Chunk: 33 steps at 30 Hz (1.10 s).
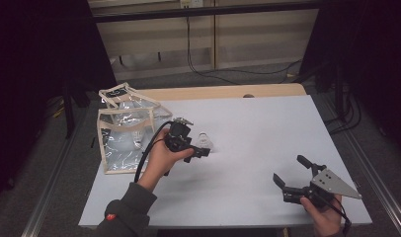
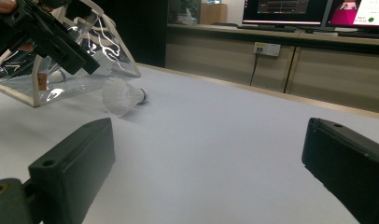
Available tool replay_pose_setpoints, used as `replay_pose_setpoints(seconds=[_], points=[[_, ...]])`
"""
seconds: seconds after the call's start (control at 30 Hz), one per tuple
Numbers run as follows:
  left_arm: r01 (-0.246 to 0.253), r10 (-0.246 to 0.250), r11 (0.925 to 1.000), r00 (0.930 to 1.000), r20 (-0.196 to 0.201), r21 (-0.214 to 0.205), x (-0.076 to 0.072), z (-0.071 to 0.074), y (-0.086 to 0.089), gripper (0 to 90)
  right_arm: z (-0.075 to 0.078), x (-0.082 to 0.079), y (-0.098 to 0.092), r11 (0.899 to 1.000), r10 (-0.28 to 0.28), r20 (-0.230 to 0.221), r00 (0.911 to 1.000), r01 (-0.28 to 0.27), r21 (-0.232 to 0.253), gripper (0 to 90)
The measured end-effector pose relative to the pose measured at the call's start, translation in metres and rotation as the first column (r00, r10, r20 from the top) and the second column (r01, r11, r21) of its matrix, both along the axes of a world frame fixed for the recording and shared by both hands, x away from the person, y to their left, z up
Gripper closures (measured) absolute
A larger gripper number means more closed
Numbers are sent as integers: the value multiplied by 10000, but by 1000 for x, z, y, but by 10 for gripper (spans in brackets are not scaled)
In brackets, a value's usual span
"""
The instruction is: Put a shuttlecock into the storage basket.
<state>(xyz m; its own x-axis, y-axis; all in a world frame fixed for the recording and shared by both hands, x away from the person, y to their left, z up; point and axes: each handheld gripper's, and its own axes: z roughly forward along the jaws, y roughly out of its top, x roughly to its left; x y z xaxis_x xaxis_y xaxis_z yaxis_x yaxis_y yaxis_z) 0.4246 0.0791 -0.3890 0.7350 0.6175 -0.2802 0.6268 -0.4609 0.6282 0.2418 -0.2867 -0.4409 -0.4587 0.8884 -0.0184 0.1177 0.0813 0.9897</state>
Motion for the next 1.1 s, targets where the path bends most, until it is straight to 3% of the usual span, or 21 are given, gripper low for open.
replay_pose_setpoints(seconds=[0.3, 0.63, 1.0, 1.1], points=[[8, -11, 9997, 9999, 101, 251, 1, -6, 0, 90, 0, 0, 0, 10000, 5, 23, 10000, -5, 0, 24], [-286, 268, 9988, 9988, 420, 410, 3, -12, -2, 123, 0, 0, 0, 10000, 22, 15, 10000, -22, -18, 24], [-721, 711, 9971, 9966, 413, 248, 9, -23, -4, 163, 0, 0, 1, 10000, 19, 7, 10000, -19, -43, 25], [-821, 797, 9957, 9952, 567, 429, 10, -25, -5, 185, 0, 0, 1, 10000, 20, 12, 10000, -20, -51, 24]])
